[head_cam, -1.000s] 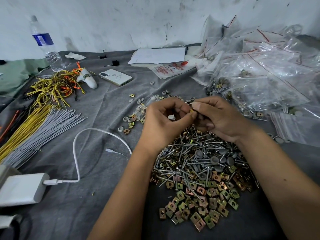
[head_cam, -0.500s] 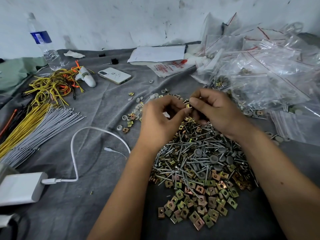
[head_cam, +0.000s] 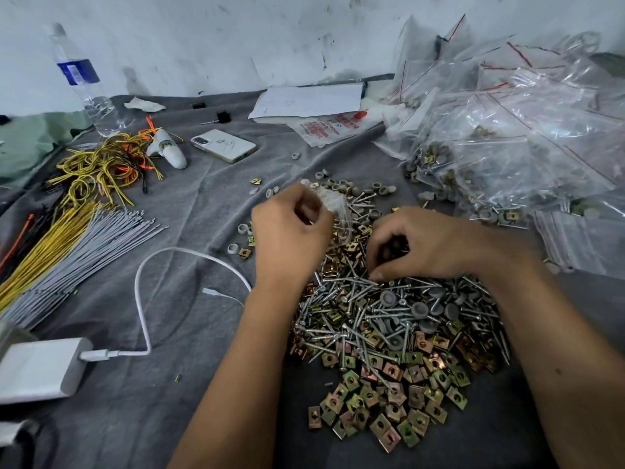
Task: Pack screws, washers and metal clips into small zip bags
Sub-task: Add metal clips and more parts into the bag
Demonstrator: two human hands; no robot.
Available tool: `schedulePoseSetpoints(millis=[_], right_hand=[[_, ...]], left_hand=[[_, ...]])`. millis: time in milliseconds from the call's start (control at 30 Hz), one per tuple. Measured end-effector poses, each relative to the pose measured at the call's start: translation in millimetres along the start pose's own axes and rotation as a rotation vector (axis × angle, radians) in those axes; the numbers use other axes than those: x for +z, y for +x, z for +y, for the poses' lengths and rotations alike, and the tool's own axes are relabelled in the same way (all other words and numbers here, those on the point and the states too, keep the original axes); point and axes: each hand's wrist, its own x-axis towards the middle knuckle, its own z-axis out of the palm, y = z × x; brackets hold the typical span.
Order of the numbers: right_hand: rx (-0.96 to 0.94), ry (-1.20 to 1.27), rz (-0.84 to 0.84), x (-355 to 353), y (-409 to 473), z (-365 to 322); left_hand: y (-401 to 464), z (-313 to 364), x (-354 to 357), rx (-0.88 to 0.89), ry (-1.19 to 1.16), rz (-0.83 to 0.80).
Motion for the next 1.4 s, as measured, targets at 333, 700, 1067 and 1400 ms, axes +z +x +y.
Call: schedulePoseSetpoints(millis=[333,700,1067,1400], right_hand=[[-0.09,0.371,0.429,7.8,1.7,-15.6],[-0.081,0.307,0.587,14.4,8.9,-18.6],[0.03,0.442,0.673,24.3,18.3,-12.6],[-0.026,0.444,0.722,8.7,3.6,-8.5]], left_hand=[[4.4,6.5,-6.3,-0.214,-0.2,0.05],[-0.8,5.8,-2.2,-0.097,-0.198,-0.084],[-0.7,4.1,-5.0,0.304,0.024,-0.306],[7.6,-11.2,-8.1,0.048,-0.084,-0.186]])
